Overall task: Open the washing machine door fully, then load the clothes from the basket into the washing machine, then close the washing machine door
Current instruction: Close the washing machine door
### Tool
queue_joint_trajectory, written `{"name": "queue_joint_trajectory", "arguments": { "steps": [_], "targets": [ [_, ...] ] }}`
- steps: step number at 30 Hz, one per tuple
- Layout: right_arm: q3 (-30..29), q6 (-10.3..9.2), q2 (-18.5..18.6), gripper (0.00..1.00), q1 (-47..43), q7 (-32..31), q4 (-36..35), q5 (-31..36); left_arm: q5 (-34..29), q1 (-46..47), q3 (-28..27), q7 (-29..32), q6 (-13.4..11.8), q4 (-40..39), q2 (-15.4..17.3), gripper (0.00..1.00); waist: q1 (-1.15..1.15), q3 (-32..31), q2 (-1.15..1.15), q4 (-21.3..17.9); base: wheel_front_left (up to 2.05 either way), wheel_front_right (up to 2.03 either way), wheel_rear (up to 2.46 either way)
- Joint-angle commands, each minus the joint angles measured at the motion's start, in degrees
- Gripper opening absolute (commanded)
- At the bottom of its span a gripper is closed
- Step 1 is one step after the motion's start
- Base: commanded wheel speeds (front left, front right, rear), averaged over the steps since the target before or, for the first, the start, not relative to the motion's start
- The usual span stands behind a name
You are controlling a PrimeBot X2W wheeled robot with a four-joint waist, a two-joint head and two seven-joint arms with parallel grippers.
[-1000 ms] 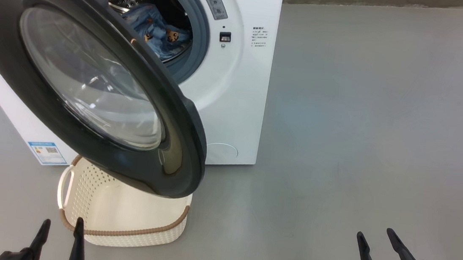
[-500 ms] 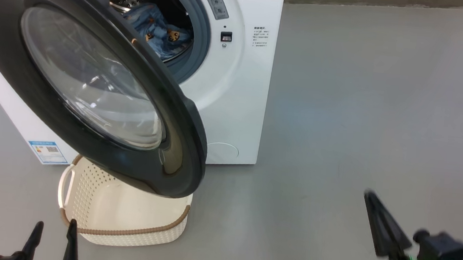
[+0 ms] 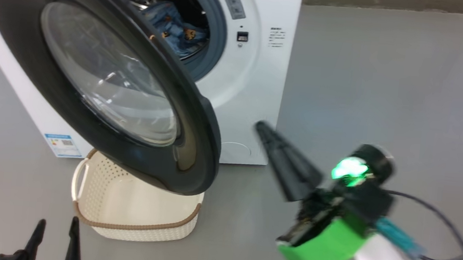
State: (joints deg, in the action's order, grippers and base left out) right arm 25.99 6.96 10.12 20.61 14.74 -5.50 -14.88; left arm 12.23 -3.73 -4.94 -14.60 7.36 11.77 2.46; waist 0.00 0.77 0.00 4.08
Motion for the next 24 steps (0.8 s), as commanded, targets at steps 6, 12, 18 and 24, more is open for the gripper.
{"name": "queue_joint_trajectory", "arguments": {
  "steps": [6, 12, 18, 24],
  "targets": [
    [10.7, 0.53, -2.9, 0.0, 5.0, 0.3, 8.0, -4.9, 2.1, 3.2, 1.0, -0.4, 0.0, -1.7, 0.4, 1.0, 0.0, 1.4, 0.0, 5.0, 0.0, 0.0, 0.0],
    [14.3, 0.53, -4.3, 0.0, 8.8, 0.3, 19.0, -8.3, 3.7, 5.2, 5.2, -0.4, -0.8, -3.0, 0.4, 1.0, 0.0, 4.6, 0.0, 10.4, 0.0, 0.0, 0.0],
    [11.1, 0.53, -4.7, 0.0, 10.6, 0.3, 22.6, -8.9, 4.8, 5.8, 6.8, -0.4, -1.7, -3.9, 0.4, 1.0, 0.0, 7.0, 0.0, 13.4, 0.0, 0.0, 0.0],
    [9.8, 0.53, -3.9, 0.0, 11.6, 0.3, 24.5, -8.8, 5.3, 5.9, 7.7, -0.4, -2.2, -4.1, 0.4, 1.0, 0.0, 8.4, 0.0, 14.1, 0.0, 0.0, 0.0]
  ]
}}
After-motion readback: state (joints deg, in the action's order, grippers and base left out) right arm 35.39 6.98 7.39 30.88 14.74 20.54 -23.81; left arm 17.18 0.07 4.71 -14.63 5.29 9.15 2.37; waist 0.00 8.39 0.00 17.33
